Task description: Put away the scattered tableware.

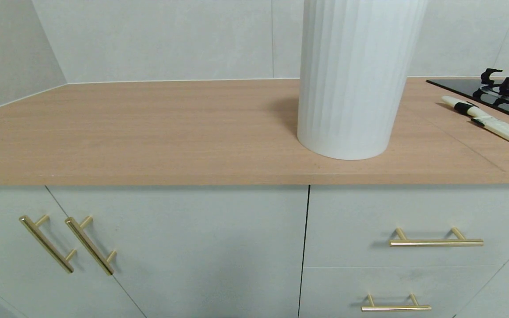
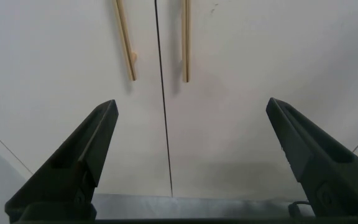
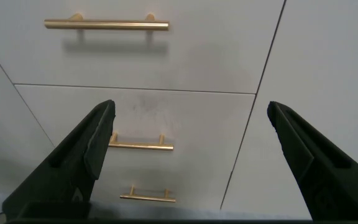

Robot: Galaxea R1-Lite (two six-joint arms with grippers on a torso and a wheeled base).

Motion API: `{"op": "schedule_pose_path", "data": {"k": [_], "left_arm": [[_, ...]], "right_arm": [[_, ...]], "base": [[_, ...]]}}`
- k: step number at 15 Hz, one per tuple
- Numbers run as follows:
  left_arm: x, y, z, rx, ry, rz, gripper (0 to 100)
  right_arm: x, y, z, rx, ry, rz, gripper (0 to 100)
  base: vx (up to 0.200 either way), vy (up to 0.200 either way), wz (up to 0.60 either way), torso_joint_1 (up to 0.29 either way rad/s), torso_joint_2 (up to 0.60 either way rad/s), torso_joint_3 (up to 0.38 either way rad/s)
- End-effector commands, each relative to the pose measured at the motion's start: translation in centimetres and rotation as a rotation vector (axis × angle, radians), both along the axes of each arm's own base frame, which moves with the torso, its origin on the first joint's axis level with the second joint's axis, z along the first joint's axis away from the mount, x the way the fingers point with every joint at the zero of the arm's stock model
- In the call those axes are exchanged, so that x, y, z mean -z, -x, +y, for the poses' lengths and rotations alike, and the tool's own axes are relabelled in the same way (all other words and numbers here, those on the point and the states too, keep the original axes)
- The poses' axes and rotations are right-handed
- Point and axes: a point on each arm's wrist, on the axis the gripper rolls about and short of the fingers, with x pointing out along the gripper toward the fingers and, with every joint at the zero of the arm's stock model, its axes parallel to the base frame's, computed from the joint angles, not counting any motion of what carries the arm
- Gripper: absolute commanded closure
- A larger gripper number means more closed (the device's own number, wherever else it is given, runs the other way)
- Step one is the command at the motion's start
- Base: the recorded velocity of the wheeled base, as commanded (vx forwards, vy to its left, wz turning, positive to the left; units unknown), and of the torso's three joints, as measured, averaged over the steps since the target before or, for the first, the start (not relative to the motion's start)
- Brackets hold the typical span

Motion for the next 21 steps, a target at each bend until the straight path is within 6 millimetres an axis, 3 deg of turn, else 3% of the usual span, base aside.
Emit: {"op": "schedule_pose_path", "data": {"k": [1,8,21], "left_arm": [[0.00,0.00,0.00,-0.001,0.001,0.000,0],[0.01,0.00,0.00,-0.001,0.001,0.001,0],[0.00,0.00,0.00,-0.001,0.003,0.000,0]], "right_arm": [[-0.01,-0.01,0.00,-0.001,0.001,0.001,0],[-0.01,-0.01,0.00,-0.001,0.001,0.001,0],[-0.01,-0.01,0.00,-0.001,0.002,0.001,0]], "base": [[0.000,0.000,0.00,0.000,0.00,0.000],[0.000,-0.200,0.00,0.004,0.00,0.002],[0.000,0.000,0.00,0.000,0.00,0.000]]}}
